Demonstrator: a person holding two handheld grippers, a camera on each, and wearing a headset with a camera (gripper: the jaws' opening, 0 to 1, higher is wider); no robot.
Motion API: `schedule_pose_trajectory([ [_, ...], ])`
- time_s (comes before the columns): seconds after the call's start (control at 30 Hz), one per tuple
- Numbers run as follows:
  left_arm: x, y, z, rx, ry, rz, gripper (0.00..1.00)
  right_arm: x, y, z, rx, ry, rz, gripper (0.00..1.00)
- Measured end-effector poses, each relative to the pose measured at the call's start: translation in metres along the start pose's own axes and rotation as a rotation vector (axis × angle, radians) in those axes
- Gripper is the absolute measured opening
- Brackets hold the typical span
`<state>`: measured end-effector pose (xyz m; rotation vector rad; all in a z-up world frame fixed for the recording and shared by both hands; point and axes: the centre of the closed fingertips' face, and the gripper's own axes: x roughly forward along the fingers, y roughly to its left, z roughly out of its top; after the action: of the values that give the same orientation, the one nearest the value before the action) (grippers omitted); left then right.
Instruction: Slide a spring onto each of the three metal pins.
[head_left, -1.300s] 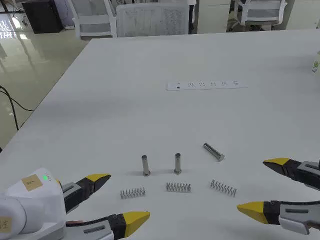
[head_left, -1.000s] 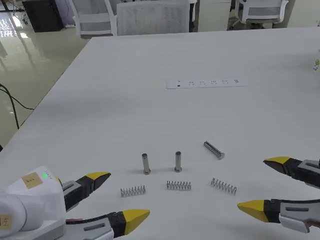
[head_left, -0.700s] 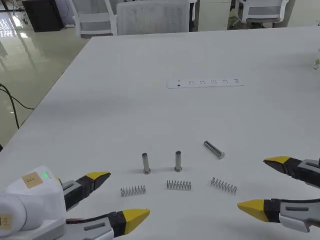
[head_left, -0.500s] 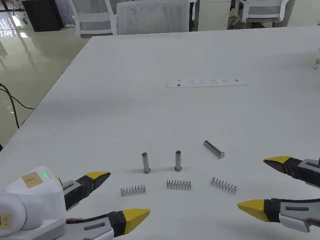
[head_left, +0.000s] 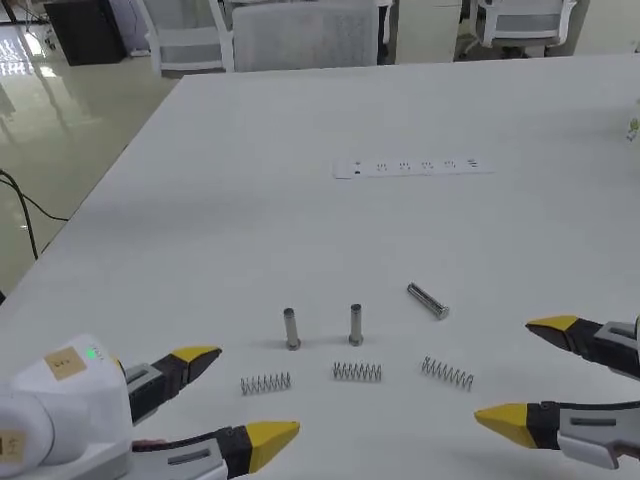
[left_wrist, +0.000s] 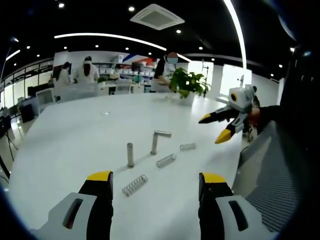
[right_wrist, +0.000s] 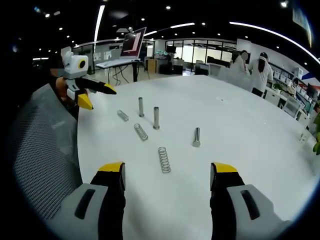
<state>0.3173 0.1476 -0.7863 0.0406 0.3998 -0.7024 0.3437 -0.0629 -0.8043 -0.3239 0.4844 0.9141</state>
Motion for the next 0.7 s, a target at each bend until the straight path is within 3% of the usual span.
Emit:
schedule_pose_trajectory([
  [0.7, 0.0001, 0.0014, -0.0008, 0.001, 0.002, -0.001, 0.65, 0.0019, -0.0003, -0.0011, -0.001, 0.007, 0.003, 0.68],
])
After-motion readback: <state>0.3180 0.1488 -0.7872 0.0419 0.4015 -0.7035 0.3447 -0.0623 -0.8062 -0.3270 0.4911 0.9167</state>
